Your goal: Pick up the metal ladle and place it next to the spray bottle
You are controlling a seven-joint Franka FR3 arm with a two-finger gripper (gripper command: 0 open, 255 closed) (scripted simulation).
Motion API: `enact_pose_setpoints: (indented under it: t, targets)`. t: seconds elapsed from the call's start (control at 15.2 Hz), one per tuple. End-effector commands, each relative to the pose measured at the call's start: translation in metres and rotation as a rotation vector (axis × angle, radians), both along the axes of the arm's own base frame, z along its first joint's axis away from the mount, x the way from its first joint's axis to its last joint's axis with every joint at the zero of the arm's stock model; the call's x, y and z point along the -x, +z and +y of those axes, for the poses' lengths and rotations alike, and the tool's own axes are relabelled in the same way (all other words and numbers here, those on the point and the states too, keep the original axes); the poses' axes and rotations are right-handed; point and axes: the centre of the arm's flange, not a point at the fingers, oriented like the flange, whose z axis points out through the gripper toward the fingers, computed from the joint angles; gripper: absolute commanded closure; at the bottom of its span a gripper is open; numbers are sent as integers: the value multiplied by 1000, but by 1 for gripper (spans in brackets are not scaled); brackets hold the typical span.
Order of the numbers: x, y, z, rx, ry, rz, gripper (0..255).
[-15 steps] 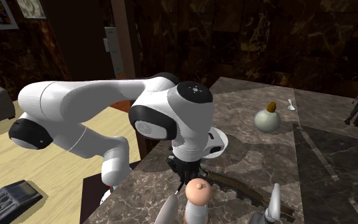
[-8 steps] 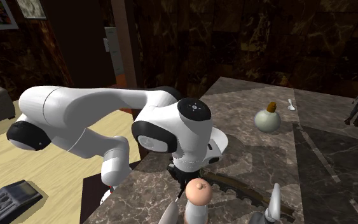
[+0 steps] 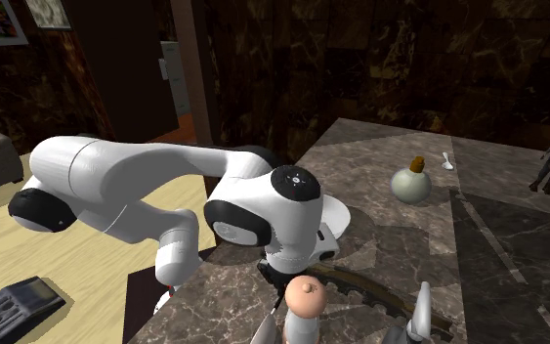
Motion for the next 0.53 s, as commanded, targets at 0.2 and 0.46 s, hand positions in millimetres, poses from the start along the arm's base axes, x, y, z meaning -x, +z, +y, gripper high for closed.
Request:
enact_pose_setpoints:
  t: [0.2, 0.46]
  targets:
    - [0, -5, 0, -7, 1, 10, 255]
    - [0, -5, 0, -7, 1, 10, 0]
